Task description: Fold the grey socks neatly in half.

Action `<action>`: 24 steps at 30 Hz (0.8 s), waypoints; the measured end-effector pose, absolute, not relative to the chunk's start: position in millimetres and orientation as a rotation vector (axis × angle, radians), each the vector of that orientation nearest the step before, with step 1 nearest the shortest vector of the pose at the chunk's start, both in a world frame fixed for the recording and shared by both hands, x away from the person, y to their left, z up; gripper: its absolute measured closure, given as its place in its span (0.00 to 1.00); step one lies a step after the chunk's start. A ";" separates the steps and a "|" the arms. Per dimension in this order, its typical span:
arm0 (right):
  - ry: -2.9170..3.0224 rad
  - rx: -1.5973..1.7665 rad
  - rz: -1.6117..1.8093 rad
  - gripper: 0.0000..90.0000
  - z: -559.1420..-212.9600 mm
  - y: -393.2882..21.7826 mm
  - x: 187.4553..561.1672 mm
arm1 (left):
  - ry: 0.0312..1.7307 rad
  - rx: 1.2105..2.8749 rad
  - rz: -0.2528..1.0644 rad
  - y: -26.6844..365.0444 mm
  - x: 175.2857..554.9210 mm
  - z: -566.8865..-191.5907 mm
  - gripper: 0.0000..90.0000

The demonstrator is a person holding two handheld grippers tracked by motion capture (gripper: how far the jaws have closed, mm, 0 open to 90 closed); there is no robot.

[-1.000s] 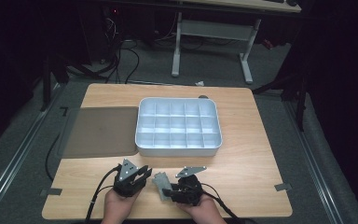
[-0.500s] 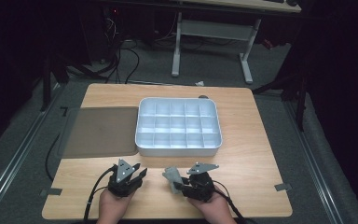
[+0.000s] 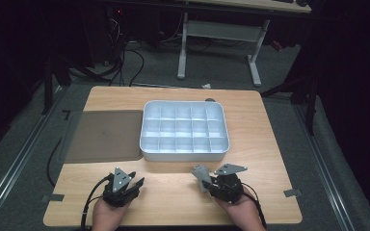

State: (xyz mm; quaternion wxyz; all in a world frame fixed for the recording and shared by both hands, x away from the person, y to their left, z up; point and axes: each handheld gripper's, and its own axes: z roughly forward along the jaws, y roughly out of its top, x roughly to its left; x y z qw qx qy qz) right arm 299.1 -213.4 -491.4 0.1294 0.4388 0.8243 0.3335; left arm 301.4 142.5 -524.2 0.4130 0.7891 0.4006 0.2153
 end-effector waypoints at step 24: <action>2.484 1.367 0.686 0.78 -470.6 -256.8 309.8 | 1.038 1.938 0.505 154.3 300.9 -522.7 0.54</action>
